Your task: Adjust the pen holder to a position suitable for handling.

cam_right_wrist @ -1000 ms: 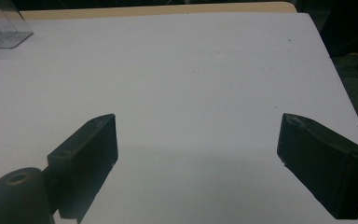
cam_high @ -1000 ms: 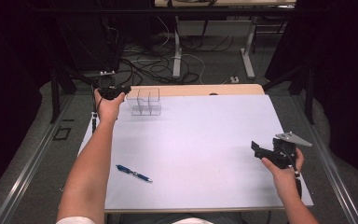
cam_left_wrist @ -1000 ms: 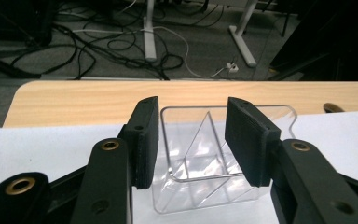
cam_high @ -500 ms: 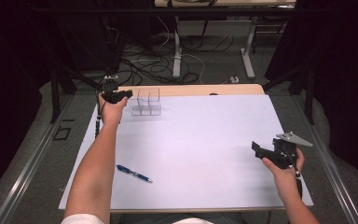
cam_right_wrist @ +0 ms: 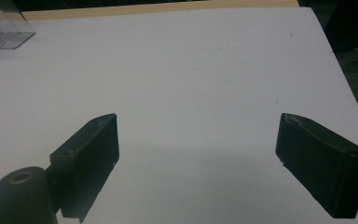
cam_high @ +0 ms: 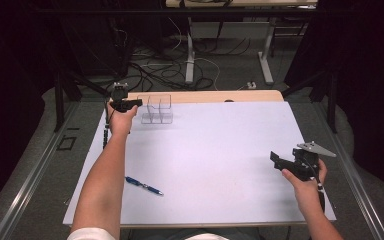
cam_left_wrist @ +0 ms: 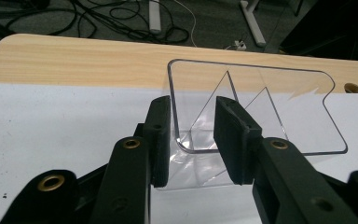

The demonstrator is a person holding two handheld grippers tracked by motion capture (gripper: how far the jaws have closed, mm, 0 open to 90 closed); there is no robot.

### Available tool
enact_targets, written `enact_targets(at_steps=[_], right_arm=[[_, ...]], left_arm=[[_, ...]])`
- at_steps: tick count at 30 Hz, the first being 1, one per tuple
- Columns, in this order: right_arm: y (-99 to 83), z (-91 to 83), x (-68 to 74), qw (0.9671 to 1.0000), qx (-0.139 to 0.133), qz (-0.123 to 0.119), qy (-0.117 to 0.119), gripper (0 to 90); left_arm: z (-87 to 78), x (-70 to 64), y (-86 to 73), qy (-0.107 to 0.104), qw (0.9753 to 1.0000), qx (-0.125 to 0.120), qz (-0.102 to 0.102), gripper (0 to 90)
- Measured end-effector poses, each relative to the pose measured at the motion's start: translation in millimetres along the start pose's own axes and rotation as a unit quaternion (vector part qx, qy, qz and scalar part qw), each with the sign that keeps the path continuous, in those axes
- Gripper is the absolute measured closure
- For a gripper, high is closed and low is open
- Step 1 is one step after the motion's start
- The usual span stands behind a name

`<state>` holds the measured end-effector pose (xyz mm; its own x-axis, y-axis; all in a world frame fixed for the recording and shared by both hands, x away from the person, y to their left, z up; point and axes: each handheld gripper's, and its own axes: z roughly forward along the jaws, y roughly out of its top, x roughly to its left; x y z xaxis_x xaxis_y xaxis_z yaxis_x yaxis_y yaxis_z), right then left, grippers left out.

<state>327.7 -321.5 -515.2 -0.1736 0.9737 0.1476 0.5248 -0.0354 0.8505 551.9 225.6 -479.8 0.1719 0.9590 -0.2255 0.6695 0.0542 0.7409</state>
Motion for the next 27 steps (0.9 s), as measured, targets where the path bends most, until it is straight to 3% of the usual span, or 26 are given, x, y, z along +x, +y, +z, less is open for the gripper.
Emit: enact_targets(at_steps=[11,18,27], right_arm=[[-0.4,-0.1,0.3,1.0000,0.001,0.002,0.002,13.0],[-1.2,1.2,0.9,1.0000,-0.001,0.001,0.003,13.1],[-1.9,1.9,0.7,0.9999,0.003,0.003,0.010,13.7]], left_arm=[[-1.3,-0.9,-1.2,0.004,1.0000,0.000,0.001,71.1],[-2.2,0.8,-1.8,0.013,0.9998,0.015,0.009,78.4],[-4.2,-2.6,-3.8,0.034,0.9989,0.028,0.017,86.1]])
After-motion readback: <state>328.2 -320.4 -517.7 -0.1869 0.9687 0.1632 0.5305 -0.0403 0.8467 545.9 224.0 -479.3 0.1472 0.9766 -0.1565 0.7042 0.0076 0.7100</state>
